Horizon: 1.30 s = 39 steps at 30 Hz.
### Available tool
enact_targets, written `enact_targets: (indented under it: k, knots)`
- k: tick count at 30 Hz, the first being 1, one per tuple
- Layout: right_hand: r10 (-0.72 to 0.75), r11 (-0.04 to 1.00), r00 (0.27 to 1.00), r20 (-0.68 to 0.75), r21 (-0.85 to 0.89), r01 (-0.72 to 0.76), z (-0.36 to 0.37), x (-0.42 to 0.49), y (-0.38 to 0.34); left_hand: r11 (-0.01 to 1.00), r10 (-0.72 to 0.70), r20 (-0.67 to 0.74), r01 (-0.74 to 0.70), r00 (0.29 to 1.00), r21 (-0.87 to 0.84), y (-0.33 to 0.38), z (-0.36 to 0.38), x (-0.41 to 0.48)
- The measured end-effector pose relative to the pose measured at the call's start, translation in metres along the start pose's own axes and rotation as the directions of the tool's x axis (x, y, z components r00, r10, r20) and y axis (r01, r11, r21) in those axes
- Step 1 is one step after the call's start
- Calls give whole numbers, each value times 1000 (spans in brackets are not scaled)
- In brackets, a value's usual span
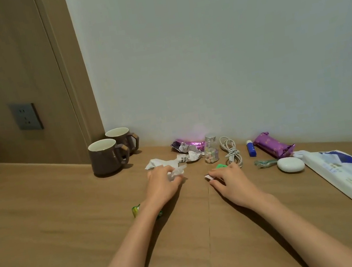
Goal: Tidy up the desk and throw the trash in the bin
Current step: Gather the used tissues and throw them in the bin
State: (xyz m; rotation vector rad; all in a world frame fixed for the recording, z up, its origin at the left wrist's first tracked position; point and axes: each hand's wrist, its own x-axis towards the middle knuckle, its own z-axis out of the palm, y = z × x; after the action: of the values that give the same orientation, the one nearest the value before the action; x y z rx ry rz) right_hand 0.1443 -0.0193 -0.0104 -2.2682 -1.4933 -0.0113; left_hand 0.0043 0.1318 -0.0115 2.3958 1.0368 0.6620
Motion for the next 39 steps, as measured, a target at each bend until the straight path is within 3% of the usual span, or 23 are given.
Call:
enact_targets:
  k: [6,12,18,22,25,28,33,39]
  knots:
    - [-43,998,999,-3,-37,43,-9,-14,-8,1000,-4,13,4,1000,-21,-1,-5,-5]
    - [-123,992,982,-146,-57,116,-11,-20,-13,999,20,-48,-23,999,-48,-3,-11,-11]
    - [65,980,913,-402,197,17,-14,-14,-2,967,10,-222,-66,975,-248,0,-21,-11]
    - [209,885,893,-398,465,1,-30,-17,-11,899,15,-283,-137,959,-415,4,-42,-18]
    - [234,777,894,-381,627,64,-45,-25,-28,836,35,-301,-193,953,-514,9,-73,-36]
    - [168,679,925,-341,720,142,-62,-42,-55,795,50,-315,-229,948,-562,12,-105,-67]
    - [-20,639,958,-287,733,233,-71,-81,-108,794,23,-310,-205,951,-573,2,-140,-131]
    - [-227,601,968,-109,766,227,-50,-130,-159,815,-41,-233,-103,972,-570,-30,-170,-212]
